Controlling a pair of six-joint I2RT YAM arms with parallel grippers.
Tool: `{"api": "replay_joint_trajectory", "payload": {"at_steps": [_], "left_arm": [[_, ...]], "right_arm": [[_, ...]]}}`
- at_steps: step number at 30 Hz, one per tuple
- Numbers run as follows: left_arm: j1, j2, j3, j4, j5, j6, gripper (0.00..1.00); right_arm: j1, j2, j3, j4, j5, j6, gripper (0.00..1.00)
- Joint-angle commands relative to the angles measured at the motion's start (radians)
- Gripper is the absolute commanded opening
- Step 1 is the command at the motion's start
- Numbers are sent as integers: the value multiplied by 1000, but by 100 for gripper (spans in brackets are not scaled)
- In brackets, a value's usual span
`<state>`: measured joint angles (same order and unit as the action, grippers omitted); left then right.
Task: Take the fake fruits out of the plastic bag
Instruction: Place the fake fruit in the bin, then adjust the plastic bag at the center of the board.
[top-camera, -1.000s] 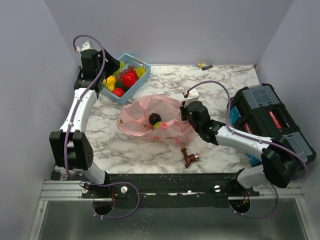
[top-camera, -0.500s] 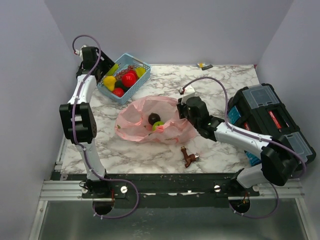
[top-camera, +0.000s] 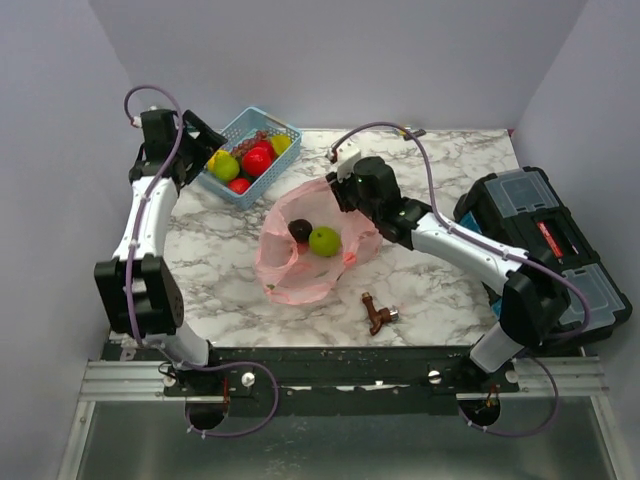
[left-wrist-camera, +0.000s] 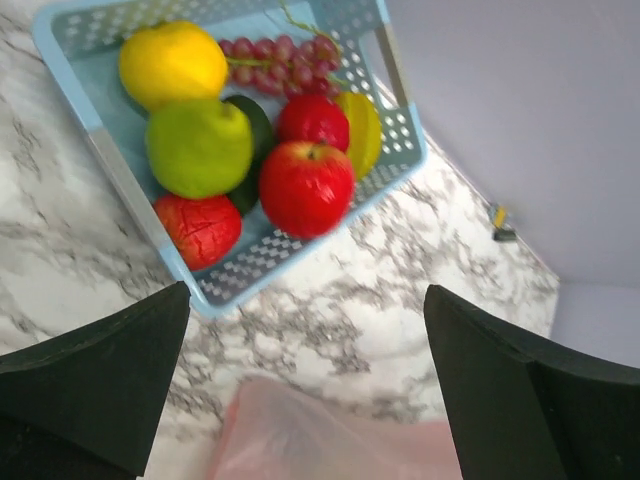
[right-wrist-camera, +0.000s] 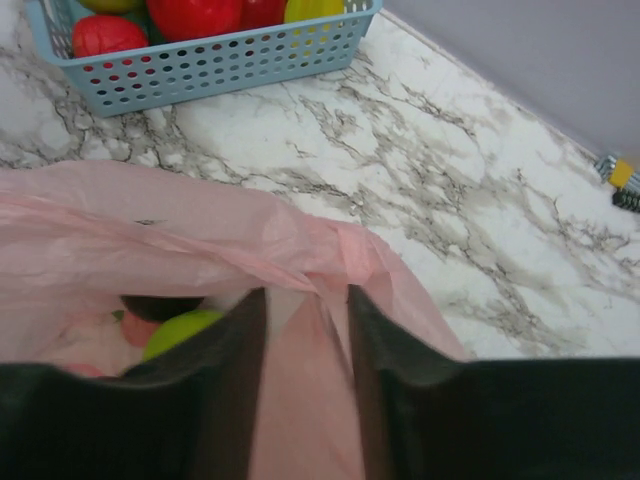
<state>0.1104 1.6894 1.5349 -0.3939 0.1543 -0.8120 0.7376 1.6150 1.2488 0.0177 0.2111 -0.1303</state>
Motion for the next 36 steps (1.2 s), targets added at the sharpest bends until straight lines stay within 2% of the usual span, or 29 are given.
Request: {"api": "replay_joint_trajectory", "payload": {"at_steps": [1, 4, 7, 11, 15, 19, 22, 24, 30, 33, 36], "left_arm": [[3, -253, -226, 124, 219, -46, 99], [-36, -398, -342, 166, 335, -17, 99], [-136, -538, -453, 175, 377, 73, 99], [-328, -701, -598, 198, 382, 193, 99], [-541, -807, -714, 187, 215, 301, 99], [-684, -824, -767, 166, 46, 333, 99], [-744, -815, -800, 144, -86, 333, 98], [-758, -794, -805, 108, -173, 319, 94], [-761, -767, -873, 82, -412, 265, 74], [-762, -737, -900, 102, -471, 235, 65], [-755, -682, -892, 84, -538, 195, 54]], "right_arm": [[-4, 5, 76, -176, -5, -1, 47], [8, -28, 48, -257, 0, 85, 64], [68, -90, -34, -298, 88, 125, 77], [117, -187, -94, -378, 147, 219, 81], [126, -296, -138, -421, 165, 271, 87], [128, -379, -199, -424, 138, 329, 91], [128, -429, -278, -415, 123, 412, 97], [128, -445, -328, -430, 149, 487, 98], [128, -519, -522, -410, 261, 707, 95], [128, -536, -627, -297, 271, 760, 82], [128, -538, -716, -128, 204, 733, 55]]}}
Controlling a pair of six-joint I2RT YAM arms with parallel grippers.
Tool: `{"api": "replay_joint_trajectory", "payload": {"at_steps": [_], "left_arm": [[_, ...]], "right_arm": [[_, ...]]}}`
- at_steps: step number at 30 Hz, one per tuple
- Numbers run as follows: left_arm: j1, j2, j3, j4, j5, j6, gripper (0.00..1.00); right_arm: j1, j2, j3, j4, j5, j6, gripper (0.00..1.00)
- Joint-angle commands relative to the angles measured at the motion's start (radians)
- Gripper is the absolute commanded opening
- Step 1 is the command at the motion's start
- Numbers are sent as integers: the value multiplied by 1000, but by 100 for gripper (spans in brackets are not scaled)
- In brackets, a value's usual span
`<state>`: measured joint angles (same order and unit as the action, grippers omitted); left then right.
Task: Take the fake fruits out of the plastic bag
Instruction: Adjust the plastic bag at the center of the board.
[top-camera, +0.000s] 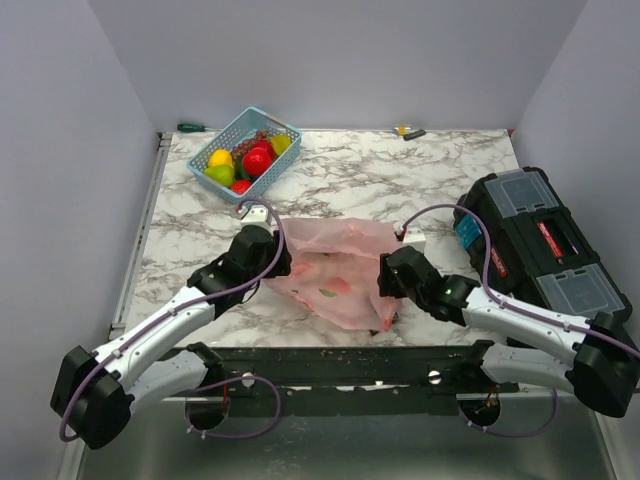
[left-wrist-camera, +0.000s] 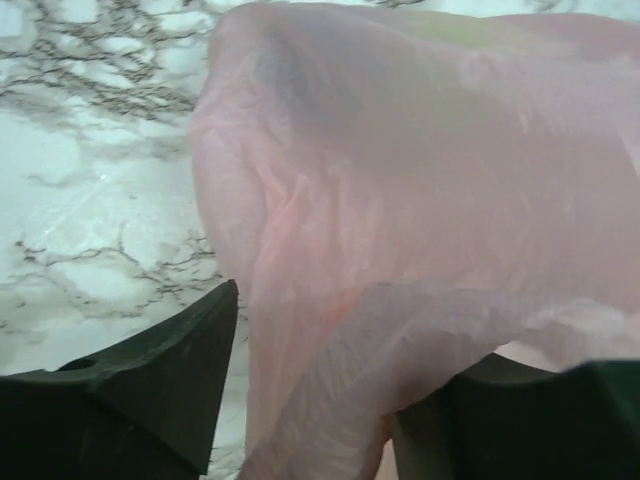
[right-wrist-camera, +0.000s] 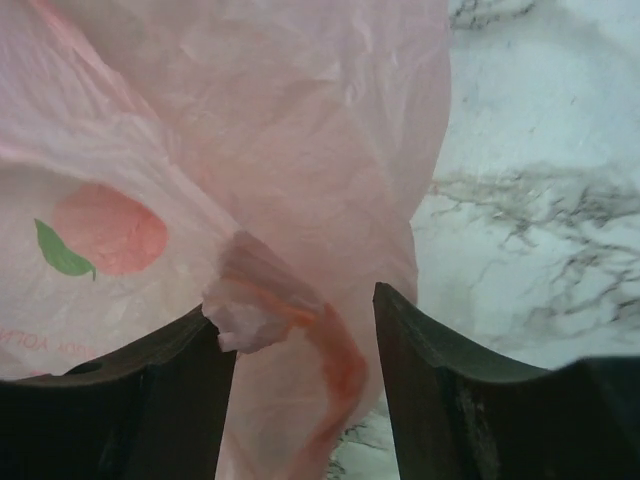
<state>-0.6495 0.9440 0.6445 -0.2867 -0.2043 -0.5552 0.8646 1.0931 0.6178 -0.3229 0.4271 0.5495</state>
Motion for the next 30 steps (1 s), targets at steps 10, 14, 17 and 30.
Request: {"api": "replay_joint_trajectory", "payload": {"at_steps": [10, 14, 17, 30], "left_arm": [[6, -269, 0, -80, 12, -11, 93], [5, -400, 38, -151, 223, 43, 99], [4, -457, 57, -166, 439, 35, 98], [-302, -137, 79, 42, 114, -6, 71]], "right_arm": [[2, 37, -92, 443, -220, -42, 12], [5, 19, -109, 511, -293, -41, 1], [9, 19, -123, 556, -332, -33, 1], [10, -3, -128, 527, -315, -11, 1]]}}
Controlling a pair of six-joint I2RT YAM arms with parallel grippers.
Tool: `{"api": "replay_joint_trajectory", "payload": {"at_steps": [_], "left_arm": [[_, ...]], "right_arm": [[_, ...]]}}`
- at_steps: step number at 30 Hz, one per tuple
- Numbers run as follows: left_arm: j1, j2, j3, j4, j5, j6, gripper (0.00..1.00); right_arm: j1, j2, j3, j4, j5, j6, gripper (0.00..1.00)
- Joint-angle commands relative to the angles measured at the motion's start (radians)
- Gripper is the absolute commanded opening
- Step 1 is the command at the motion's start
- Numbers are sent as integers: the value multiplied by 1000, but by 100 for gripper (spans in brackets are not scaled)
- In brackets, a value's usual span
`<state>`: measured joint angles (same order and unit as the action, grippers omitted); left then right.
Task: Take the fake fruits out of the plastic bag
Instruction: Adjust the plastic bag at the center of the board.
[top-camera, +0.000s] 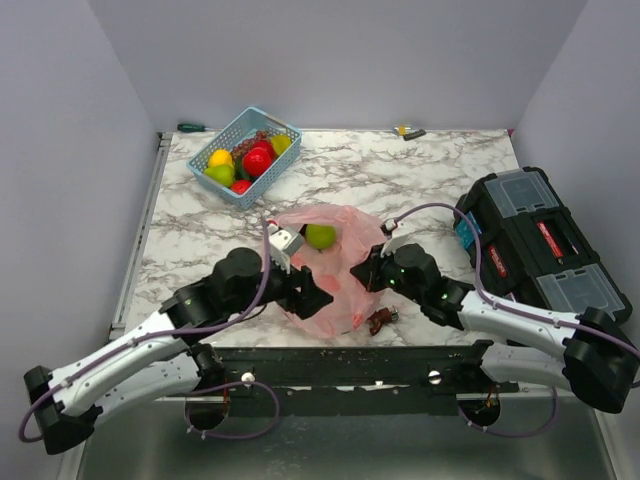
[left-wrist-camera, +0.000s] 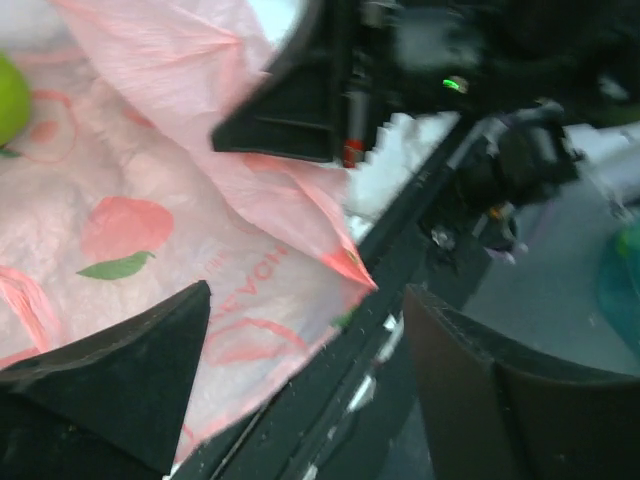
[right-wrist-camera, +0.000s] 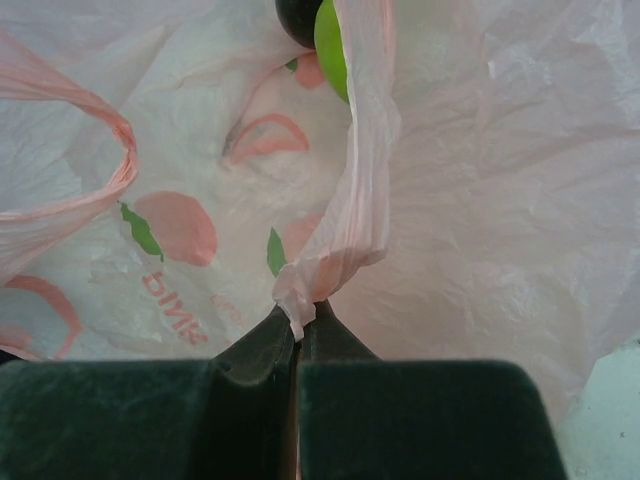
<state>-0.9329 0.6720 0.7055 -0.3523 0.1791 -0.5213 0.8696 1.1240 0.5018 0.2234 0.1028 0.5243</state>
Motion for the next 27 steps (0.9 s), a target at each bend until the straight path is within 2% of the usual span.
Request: {"api": "replay_joint_trajectory", "payload": {"at_steps": [1, 6, 8, 13, 15, 18, 20, 23, 27], "left_arm": [[-17, 184, 17, 120, -342, -79, 67], [-14, 415, 55, 210, -538, -137, 58], [-14, 478, 70, 234, -598, -147, 57], [19, 576, 85, 270, -618, -233, 60], [33, 614, 96, 271, -618, -269, 63], [69, 665, 106, 297, -596, -306, 65], [84, 698, 113, 322, -598, -309, 68], [90, 758, 135, 381, -641, -261, 73], [95, 848, 201, 402, -686, -205, 80]], "right_arm": [[5, -43, -9, -39, 23, 16, 1], [5, -81, 19, -124, 62, 17, 1], [5, -79, 45, -166, 102, 36, 7], [5, -40, 204, -346, 211, 11, 46], [4, -42, 268, -359, 224, -21, 64], [-15, -21, 359, -320, 217, -84, 96], [-70, 53, 432, -315, 185, -107, 100], [-204, 198, 516, -281, 46, -104, 100], [-294, 360, 601, -244, -33, -89, 100]]}}
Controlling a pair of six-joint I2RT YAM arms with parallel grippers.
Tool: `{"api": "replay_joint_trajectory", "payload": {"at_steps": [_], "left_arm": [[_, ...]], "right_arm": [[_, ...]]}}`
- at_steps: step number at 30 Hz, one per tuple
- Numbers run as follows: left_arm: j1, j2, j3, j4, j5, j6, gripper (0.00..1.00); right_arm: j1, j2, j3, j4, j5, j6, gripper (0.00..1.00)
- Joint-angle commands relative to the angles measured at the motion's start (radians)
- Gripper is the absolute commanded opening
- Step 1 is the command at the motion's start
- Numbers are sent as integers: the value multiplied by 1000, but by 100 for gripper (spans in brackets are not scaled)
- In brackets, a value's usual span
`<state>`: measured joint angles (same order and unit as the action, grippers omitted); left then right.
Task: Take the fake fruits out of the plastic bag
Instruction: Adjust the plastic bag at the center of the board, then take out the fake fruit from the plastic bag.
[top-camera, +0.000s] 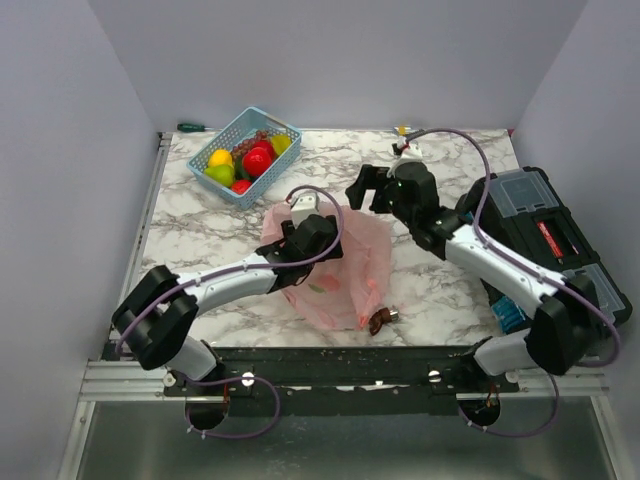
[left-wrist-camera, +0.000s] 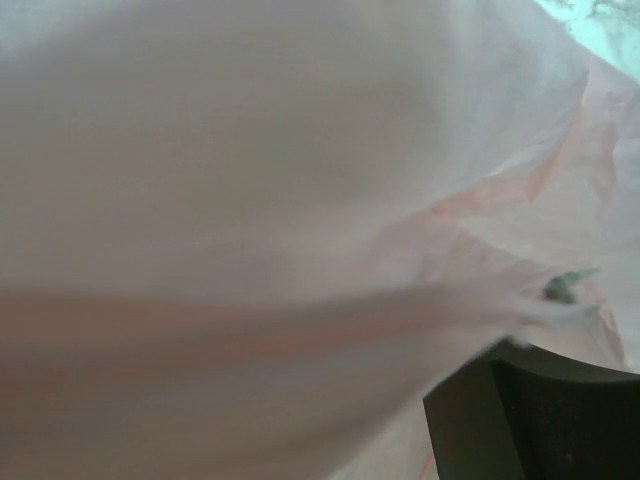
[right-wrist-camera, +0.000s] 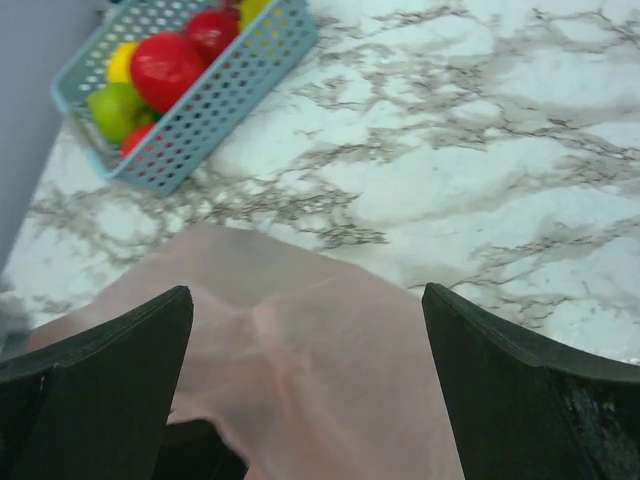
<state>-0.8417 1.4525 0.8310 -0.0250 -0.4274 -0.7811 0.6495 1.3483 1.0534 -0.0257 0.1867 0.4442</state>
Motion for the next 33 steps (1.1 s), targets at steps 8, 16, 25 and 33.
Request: {"api": "replay_joint_trajectory", "payload": {"at_steps": [8, 16, 25, 33], "left_arm": [[19, 155, 110, 118, -126, 104, 83], [52, 214, 131, 136, -142, 157, 88], [105, 340, 210, 177, -93, 240, 88], [119, 334, 214, 137, 7, 278, 52]], "right_arm": [[-249, 464, 236, 52, -466, 88, 86], [-256, 627, 349, 48, -562, 81, 76], [-255, 606, 287, 73, -563, 78, 75], [-255, 460, 208, -16, -443, 64, 79]]}}
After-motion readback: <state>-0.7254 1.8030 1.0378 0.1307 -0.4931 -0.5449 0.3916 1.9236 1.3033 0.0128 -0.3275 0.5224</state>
